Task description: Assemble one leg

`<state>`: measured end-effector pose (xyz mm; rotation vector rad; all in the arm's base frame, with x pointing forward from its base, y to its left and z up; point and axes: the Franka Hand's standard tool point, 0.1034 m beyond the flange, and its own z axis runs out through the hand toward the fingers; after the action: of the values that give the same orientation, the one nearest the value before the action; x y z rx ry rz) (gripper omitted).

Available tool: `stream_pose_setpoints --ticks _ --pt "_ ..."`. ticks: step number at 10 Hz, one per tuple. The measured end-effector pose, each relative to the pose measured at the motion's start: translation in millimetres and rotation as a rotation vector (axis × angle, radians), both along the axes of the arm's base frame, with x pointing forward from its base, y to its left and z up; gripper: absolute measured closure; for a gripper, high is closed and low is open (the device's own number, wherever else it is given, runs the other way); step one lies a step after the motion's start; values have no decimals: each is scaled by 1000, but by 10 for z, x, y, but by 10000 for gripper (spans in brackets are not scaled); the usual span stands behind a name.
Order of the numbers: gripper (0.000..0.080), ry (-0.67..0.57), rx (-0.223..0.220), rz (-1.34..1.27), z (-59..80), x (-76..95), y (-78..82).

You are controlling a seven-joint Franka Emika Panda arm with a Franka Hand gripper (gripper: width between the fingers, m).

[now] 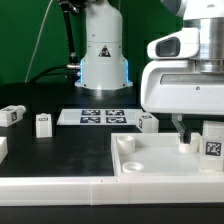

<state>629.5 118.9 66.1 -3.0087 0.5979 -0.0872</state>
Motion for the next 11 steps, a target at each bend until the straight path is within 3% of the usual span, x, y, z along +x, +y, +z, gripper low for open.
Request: stream_pose_setpoints --ticks 2,3,4,5,6,11 --pt "150 -10 -6 35 0 9 1" --pt "264 -10 -6 34 0 9 0" --pt "431 -10 -6 34 0 9 -1" --pt "431 -9 -7 33 -2 9 -8" --pt "508 -9 -7 33 -4 9 -14" --pt "508 -10 10 -139 -8 8 -40"
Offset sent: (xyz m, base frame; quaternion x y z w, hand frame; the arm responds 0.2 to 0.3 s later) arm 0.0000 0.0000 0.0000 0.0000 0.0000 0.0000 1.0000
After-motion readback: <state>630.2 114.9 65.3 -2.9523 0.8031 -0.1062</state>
